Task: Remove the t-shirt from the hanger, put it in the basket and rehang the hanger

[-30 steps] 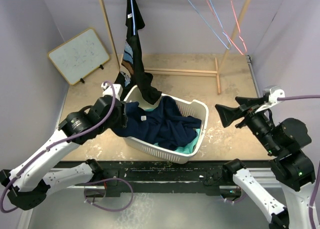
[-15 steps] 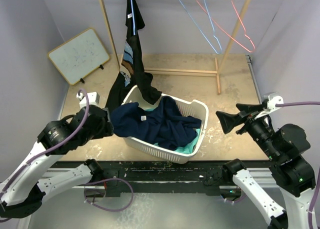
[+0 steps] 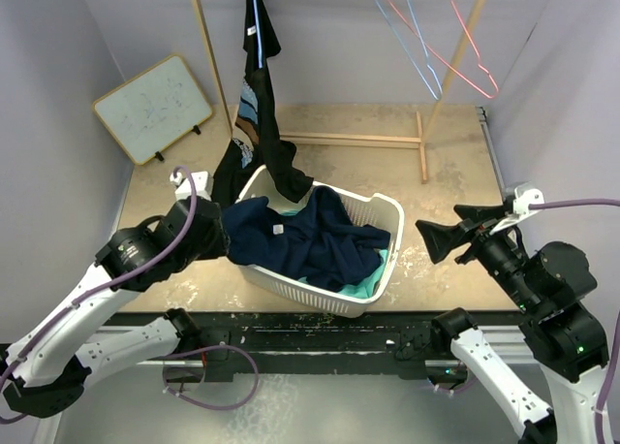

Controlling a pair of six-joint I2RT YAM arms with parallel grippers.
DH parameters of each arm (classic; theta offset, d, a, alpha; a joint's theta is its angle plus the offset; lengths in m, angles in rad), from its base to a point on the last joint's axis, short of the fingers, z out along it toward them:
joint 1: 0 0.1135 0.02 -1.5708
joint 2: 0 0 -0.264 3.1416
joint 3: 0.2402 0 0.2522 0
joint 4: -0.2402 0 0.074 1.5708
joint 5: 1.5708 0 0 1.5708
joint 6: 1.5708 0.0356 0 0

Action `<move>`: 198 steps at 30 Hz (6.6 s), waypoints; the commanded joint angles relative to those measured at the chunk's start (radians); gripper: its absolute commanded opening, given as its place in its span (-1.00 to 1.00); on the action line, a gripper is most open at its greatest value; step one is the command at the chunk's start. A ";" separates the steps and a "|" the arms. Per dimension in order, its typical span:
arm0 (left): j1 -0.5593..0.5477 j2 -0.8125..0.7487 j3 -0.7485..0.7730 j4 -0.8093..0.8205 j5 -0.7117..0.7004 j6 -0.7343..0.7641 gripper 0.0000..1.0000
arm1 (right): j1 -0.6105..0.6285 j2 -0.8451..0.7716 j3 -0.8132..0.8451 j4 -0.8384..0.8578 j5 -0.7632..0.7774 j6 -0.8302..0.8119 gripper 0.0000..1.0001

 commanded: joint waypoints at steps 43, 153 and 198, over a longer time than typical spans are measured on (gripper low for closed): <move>-0.001 -0.169 0.012 0.602 0.106 0.490 0.84 | 0.008 0.423 0.196 0.194 -0.297 0.037 0.60; 0.032 -0.441 -0.195 0.769 0.340 0.558 0.98 | 0.283 0.894 1.079 0.358 0.075 -0.123 -1.00; 0.032 -0.406 0.015 0.747 0.489 0.570 0.98 | 0.284 0.509 1.079 0.262 -0.127 0.016 -1.00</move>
